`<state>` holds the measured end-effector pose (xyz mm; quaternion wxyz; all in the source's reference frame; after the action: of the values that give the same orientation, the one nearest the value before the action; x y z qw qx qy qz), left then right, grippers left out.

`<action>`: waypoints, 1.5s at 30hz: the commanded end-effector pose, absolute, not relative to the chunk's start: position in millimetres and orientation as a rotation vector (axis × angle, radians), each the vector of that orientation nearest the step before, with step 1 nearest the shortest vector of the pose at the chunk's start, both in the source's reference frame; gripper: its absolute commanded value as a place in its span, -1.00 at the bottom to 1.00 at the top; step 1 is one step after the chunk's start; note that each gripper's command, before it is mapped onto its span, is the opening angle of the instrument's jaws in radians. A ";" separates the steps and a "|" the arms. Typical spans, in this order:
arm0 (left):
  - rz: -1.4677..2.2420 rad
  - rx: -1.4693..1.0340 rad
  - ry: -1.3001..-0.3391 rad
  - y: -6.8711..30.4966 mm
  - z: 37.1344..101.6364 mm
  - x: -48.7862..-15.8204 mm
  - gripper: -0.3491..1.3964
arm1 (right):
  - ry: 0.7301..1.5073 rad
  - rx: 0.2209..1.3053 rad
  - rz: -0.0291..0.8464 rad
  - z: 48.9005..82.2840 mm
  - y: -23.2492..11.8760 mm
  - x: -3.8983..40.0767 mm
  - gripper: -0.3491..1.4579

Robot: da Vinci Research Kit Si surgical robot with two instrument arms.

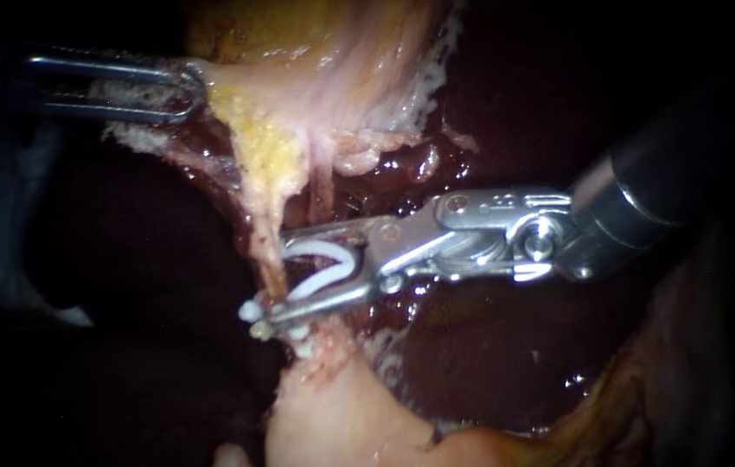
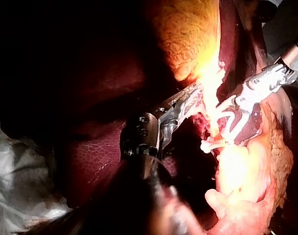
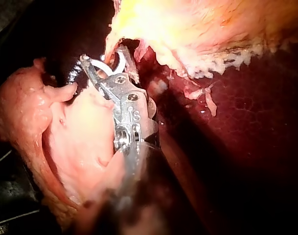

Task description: Clipping third clip left tube

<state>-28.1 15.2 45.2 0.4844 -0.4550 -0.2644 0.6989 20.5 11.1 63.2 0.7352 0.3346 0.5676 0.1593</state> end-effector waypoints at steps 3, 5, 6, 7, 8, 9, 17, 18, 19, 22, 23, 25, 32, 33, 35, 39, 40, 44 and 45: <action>1.702 -1.108 -0.643 15.2 45.3 -28.2 -1.00 | 1.260 0.743 0.355 63.1 11.1 21.1 -0.07; 1.702 -1.108 -0.643 15.2 45.3 -28.2 -1.00 | 1.266 0.742 0.358 63.1 11.2 21.5 -0.07; 1.702 -1.108 -0.643 15.2 45.3 -28.2 -1.00 | 1.269 0.741 0.359 63.1 11.2 21.7 -0.07; 1.702 -1.108 -0.643 15.2 45.3 -28.2 -1.00 | 1.273 0.745 0.365 63.1 11.2 21.8 -0.07; 1.702 -1.108 -0.643 15.2 45.3 -28.2 -1.00 | 1.280 0.749 0.373 63.2 11.3 22.0 -0.07; 1.702 -1.108 -0.643 15.2 45.3 -28.2 -1.00 | 1.284 0.752 0.379 63.2 11.3 22.1 -0.07; 1.702 -1.108 -0.642 15.1 45.4 -28.3 -1.00 | 1.306 0.752 0.395 63.4 11.7 23.7 -0.07; 1.702 -1.108 -0.642 15.1 45.4 -28.3 -1.00 | 1.307 0.756 0.400 63.4 11.8 23.8 -0.07; 1.702 -1.108 -0.642 15.1 45.4 -28.3 -1.00 | 1.313 0.756 0.402 63.4 11.8 23.9 -0.07; 1.702 -1.108 -0.641 15.1 45.4 -28.3 -1.00 | 1.325 0.757 0.405 63.3 12.0 24.2 -0.07; 1.702 -1.108 -0.641 15.1 45.4 -28.3 -1.00 | 1.328 0.758 0.407 63.3 12.1 24.3 -0.07; 1.702 -1.108 -0.641 15.1 45.5 -28.3 -1.00 | 1.342 0.763 0.418 63.0 12.6 24.4 -0.07; 1.702 -1.108 -0.641 15.1 45.5 -28.3 -1.00 | 1.377 0.772 0.438 61.8 14.5 24.2 -0.07; 1.702 -1.108 -0.641 15.1 45.5 -28.3 -1.00 | 1.383 0.773 0.441 61.6 14.7 24.2 -0.07; 1.702 -1.108 -0.641 15.1 45.6 -28.3 -1.00 | 1.390 0.776 0.445 61.3 15.1 24.1 -0.07; 1.702 -1.108 -0.641 15.2 45.7 -28.3 -1.00 | 1.403 0.779 0.451 60.6 15.5 24.1 -0.07; 1.702 -1.108 -0.641 15.3 45.8 -28.2 -1.00 | 1.406 0.781 0.452 60.3 15.5 24.1 -0.07; 1.703 -1.109 -0.641 15.3 46.0 -28.1 -1.00 | 1.427 0.796 0.448 59.0 15.4 24.0 -0.07; 1.703 -1.109 -0.640 15.3 46.1 -28.1 -1.00 | 1.435 0.802 0.444 58.6 15.3 24.0 -0.07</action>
<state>-28.1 15.3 46.1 0.4845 -0.4552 -0.2624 0.6995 24.0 15.2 58.3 0.6574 0.3566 0.6346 0.1947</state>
